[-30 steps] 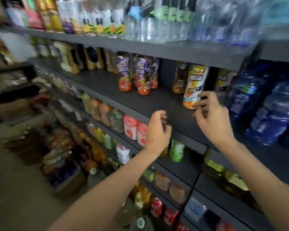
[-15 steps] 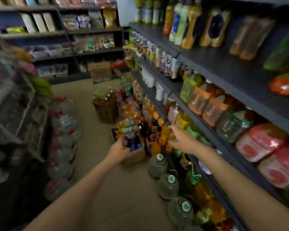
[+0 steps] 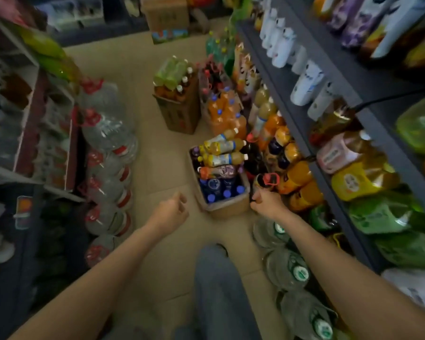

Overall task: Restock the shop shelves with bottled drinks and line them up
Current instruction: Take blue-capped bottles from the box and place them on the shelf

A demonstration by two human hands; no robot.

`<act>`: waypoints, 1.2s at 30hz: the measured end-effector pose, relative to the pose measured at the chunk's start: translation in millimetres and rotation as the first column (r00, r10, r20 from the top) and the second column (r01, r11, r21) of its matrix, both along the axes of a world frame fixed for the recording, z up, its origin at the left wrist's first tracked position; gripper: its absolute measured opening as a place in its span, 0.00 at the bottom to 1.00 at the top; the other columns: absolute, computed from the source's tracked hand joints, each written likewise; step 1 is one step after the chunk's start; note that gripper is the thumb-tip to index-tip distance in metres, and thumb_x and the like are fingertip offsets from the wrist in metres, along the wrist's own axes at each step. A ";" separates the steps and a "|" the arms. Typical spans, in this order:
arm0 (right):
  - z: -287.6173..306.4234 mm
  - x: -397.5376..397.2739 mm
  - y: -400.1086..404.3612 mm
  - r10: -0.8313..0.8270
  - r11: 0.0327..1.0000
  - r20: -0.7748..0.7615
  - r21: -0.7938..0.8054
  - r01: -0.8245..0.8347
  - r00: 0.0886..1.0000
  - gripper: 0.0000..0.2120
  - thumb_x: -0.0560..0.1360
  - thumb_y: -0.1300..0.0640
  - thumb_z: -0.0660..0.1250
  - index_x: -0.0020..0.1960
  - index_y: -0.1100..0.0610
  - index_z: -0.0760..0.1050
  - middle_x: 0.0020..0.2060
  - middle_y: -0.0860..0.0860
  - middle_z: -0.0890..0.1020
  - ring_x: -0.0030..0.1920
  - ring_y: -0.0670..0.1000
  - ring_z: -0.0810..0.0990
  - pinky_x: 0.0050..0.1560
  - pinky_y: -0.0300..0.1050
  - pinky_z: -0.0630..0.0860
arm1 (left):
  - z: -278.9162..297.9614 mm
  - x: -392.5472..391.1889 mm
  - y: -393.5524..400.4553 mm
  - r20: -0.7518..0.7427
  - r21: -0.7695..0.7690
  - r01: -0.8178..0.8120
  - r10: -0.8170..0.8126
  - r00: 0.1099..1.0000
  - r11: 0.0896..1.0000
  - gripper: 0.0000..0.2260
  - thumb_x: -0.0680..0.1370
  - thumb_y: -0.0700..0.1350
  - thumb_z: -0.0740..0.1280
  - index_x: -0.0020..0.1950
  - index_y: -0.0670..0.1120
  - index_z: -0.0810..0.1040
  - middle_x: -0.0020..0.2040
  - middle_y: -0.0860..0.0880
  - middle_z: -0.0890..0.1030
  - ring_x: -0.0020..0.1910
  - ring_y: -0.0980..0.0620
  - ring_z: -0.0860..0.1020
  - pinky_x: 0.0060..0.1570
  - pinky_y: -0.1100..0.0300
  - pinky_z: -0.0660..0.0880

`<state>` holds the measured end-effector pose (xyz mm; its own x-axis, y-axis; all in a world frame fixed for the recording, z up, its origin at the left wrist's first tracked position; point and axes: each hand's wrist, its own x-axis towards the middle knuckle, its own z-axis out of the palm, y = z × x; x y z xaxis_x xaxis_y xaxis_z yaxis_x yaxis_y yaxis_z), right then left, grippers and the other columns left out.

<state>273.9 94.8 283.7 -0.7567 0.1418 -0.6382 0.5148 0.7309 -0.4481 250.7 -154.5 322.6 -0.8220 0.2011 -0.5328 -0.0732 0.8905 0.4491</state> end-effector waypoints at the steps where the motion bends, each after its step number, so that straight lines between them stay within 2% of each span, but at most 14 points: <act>1: -20.0 -17.4 1.2 -0.023 1.000 0.013 -0.003 0.023 1.000 0.07 0.76 0.59 0.64 0.51 0.61 0.74 0.48 0.56 0.78 0.55 0.56 0.77 0.46 0.41 0.67 | -14.8 -19.7 3.1 0.006 0.002 -0.002 0.002 1.000 1.000 0.12 0.77 0.40 0.63 0.60 0.40 0.70 0.52 0.43 0.79 0.53 0.44 0.77 0.49 0.59 0.70; 2: -40.3 -32.1 2.6 -0.049 0.999 0.022 -0.007 0.049 0.999 0.03 0.76 0.59 0.64 0.46 0.59 0.73 0.44 0.54 0.77 0.54 0.56 0.77 0.44 0.40 0.66 | -30.7 -38.6 5.6 0.015 0.007 -0.023 0.023 1.000 1.000 0.12 0.77 0.39 0.62 0.60 0.40 0.70 0.53 0.43 0.79 0.53 0.44 0.77 0.48 0.59 0.69; 4: -79.5 -54.0 2.9 -0.096 0.995 0.046 -0.008 0.096 0.994 0.11 0.75 0.61 0.64 0.35 0.55 0.68 0.38 0.54 0.76 0.51 0.58 0.78 0.42 0.41 0.65 | -62.0 -67.1 12.6 0.030 0.016 -0.099 0.098 0.995 0.995 0.12 0.76 0.37 0.62 0.60 0.38 0.71 0.53 0.41 0.79 0.53 0.43 0.76 0.47 0.60 0.68; 7: -142.9 -83.0 2.3 -0.118 0.993 0.087 0.042 0.115 0.989 0.16 0.75 0.59 0.65 0.32 0.50 0.63 0.42 0.59 0.79 0.52 0.60 0.78 0.43 0.44 0.66 | -122.4 -100.7 23.0 0.046 0.043 -0.157 0.155 0.987 0.987 0.12 0.76 0.36 0.62 0.59 0.39 0.72 0.52 0.41 0.77 0.51 0.45 0.76 0.44 0.62 0.67; 10: -215.4 -106.8 1.3 -0.095 0.990 0.117 0.113 0.082 0.989 0.05 0.76 0.58 0.63 0.44 0.59 0.74 0.48 0.59 0.79 0.53 0.60 0.77 0.46 0.48 0.70 | -197.5 -123.9 30.4 -0.003 0.036 -0.027 0.027 1.000 0.999 0.12 0.76 0.35 0.62 0.59 0.40 0.73 0.53 0.42 0.75 0.50 0.45 0.76 0.47 0.59 0.69; 13: -294.1 -131.2 5.9 -0.096 0.977 0.081 0.197 0.078 0.992 0.18 0.75 0.54 0.65 0.62 0.61 0.71 0.56 0.61 0.78 0.57 0.62 0.75 0.54 0.51 0.72 | -273.8 -144.3 40.5 -0.068 -0.039 0.189 -0.191 0.979 0.981 0.16 0.76 0.38 0.62 0.64 0.43 0.72 0.58 0.42 0.73 0.57 0.43 0.73 0.55 0.56 0.68; 16: -370.9 -153.1 13.1 -0.119 0.968 -0.028 0.217 0.122 0.992 0.30 0.72 0.53 0.70 0.70 0.57 0.63 0.60 0.59 0.75 0.60 0.63 0.72 0.57 0.55 0.73 | -343.3 -156.9 59.1 -0.234 -0.177 0.472 -0.503 0.832 0.864 0.19 0.73 0.39 0.66 0.64 0.44 0.74 0.60 0.43 0.75 0.58 0.42 0.73 0.56 0.53 0.71; 18: -413.9 -163.8 15.3 -0.080 0.962 -0.013 0.261 0.080 0.997 0.29 0.73 0.53 0.69 0.69 0.59 0.64 0.65 0.59 0.71 0.65 0.62 0.69 0.61 0.54 0.71 | -386.8 -155.7 70.4 -0.386 -0.218 0.585 -0.620 0.683 0.781 0.15 0.69 0.40 0.64 0.54 0.44 0.80 0.53 0.43 0.80 0.52 0.42 0.79 0.49 0.52 0.77; 21: -461.8 -166.5 19.2 0.051 0.914 0.002 0.403 -0.047 0.999 0.23 0.74 0.57 0.67 0.66 0.61 0.67 0.68 0.62 0.66 0.69 0.60 0.64 0.67 0.51 0.66 | -431.6 -149.4 83.3 -0.435 -0.297 0.631 -0.690 0.579 0.717 0.19 0.71 0.42 0.55 0.53 0.46 0.82 0.56 0.45 0.81 0.56 0.44 0.79 0.58 0.50 0.72; 24: -480.1 -165.3 32.8 0.072 0.901 -0.042 0.431 -0.047 0.997 0.19 0.74 0.64 0.64 0.64 0.62 0.68 0.61 0.63 0.73 0.61 0.63 0.72 0.58 0.52 0.72 | -455.0 -147.8 89.9 -0.491 -0.323 0.629 -0.693 0.527 0.707 0.21 0.71 0.41 0.54 0.59 0.46 0.79 0.63 0.45 0.77 0.62 0.43 0.75 0.65 0.47 0.60; 28: -475.2 -170.2 47.6 0.104 0.940 -0.013 0.328 -0.094 0.994 0.23 0.71 0.62 0.69 0.63 0.62 0.67 0.57 0.63 0.75 0.56 0.63 0.75 0.49 0.51 0.73 | -454.8 -161.6 93.4 -0.512 -0.338 0.582 -0.663 0.546 0.740 0.22 0.72 0.41 0.54 0.63 0.46 0.76 0.67 0.45 0.73 0.66 0.42 0.70 0.66 0.44 0.59; 31: -467.6 -173.8 46.5 0.060 0.958 0.015 0.279 -0.061 0.998 0.23 0.71 0.61 0.70 0.63 0.62 0.67 0.57 0.64 0.75 0.58 0.63 0.74 0.49 0.49 0.72 | -448.0 -174.3 94.2 -0.543 -0.339 0.515 -0.611 0.576 0.787 0.25 0.66 0.40 0.62 0.64 0.45 0.75 0.68 0.42 0.72 0.66 0.41 0.66 0.65 0.43 0.58; 34: -454.3 -176.6 39.6 -0.195 0.971 0.004 0.141 0.192 0.981 0.27 0.70 0.56 0.73 0.65 0.60 0.68 0.61 0.60 0.74 0.62 0.62 0.71 0.58 0.50 0.70 | -438.4 -192.4 87.8 -0.533 -0.356 0.416 -0.548 0.644 0.836 0.26 0.65 0.41 0.67 0.64 0.43 0.73 0.65 0.39 0.72 0.64 0.38 0.69 0.64 0.42 0.64; 36: -438.9 -176.3 27.1 -0.380 0.923 -0.135 0.016 0.385 0.915 0.28 0.70 0.54 0.73 0.66 0.59 0.69 0.62 0.57 0.73 0.62 0.58 0.70 0.60 0.48 0.70 | -432.3 -202.0 79.8 -0.516 -0.354 0.343 -0.488 0.704 0.870 0.26 0.64 0.41 0.71 0.62 0.42 0.74 0.63 0.37 0.73 0.61 0.36 0.72 0.59 0.41 0.68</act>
<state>97.6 121.9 -155.2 -0.7135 0.4604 -0.5281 0.6996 0.5087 -0.5018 48.7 -74.7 -109.8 -0.8410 0.5374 -0.0631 0.5332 0.8429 0.0725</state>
